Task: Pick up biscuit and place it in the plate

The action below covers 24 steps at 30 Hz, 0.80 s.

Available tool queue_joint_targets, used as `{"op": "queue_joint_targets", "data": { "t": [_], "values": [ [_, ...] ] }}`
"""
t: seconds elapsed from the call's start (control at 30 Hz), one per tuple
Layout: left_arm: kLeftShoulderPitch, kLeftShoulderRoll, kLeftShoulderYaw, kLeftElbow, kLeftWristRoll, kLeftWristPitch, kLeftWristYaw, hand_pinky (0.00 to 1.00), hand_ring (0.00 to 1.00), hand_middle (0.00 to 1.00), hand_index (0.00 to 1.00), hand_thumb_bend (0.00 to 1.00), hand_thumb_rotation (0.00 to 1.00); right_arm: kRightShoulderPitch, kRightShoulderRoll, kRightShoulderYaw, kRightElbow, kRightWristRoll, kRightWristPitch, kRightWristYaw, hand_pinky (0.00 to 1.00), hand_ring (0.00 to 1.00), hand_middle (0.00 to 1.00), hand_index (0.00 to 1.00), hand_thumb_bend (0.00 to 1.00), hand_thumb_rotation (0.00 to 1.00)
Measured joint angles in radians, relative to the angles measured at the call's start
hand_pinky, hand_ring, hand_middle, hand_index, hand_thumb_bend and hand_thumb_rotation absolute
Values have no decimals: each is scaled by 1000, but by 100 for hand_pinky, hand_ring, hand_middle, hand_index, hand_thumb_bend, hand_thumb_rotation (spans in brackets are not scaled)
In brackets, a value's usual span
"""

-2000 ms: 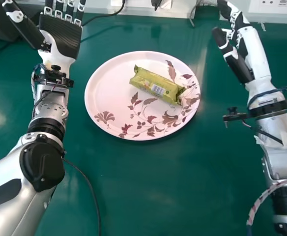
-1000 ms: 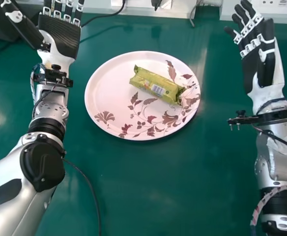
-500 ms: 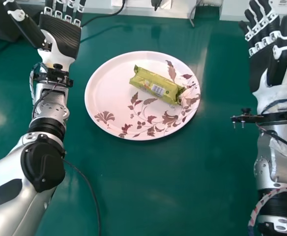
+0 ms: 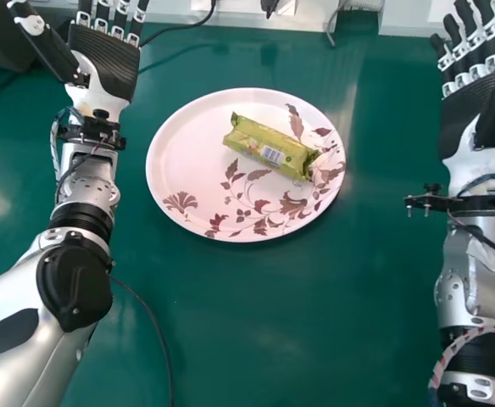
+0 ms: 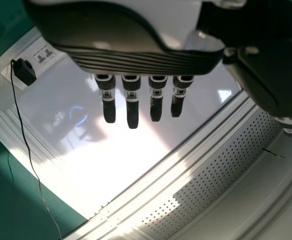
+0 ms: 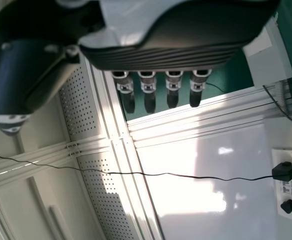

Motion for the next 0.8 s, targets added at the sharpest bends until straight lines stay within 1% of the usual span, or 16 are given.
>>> {"op": "queue_joint_targets", "data": {
  "t": [0.1, 0.2, 0.3, 0.37, 0.47, 0.6, 0.67, 0.8],
  "values": [
    [0, 0, 7, 0, -6, 14, -15, 87, 90, 96, 96, 100, 85, 0, 0, -9, 0, 10, 2, 6, 99, 100, 100, 100, 100, 70],
    [0, -2, 12, 0, -26, 26, -23, 85, 89, 95, 96, 100, 85, 0, 0, -14, 0, 22, 3, 7, 95, 100, 100, 100, 100, 70],
    [0, -3, 11, 0, -31, 37, -28, 83, 89, 95, 95, 100, 83, 0, 1, -16, 0, 27, 8, 7, 93, 100, 100, 100, 99, 73],
    [0, -3, 11, 0, -31, 41, -32, 83, 88, 95, 95, 100, 84, 0, 4, -17, 0, 29, 12, 7, 91, 97, 100, 100, 100, 75],
    [0, -3, 10, 0, -30, 41, -29, 82, 88, 95, 96, 100, 85, 0, 6, -18, -2, 38, 14, 10, 91, 98, 100, 100, 99, 74],
    [0, -3, 9, 0, -29, 42, -30, 80, 87, 95, 95, 100, 85, 0, 7, -25, -3, 52, 14, 17, 87, 97, 100, 100, 98, 71],
    [0, -3, 9, 0, -29, 44, -28, 78, 87, 94, 94, 100, 86, 0, 7, -29, -3, 61, 14, 22, 84, 94, 98, 98, 97, 69],
    [0, -5, 9, 0, -28, 45, -16, 80, 88, 95, 94, 100, 87, 0, 7, -37, -3, 66, 14, 27, 85, 95, 97, 99, 95, 71]
  ]
}}
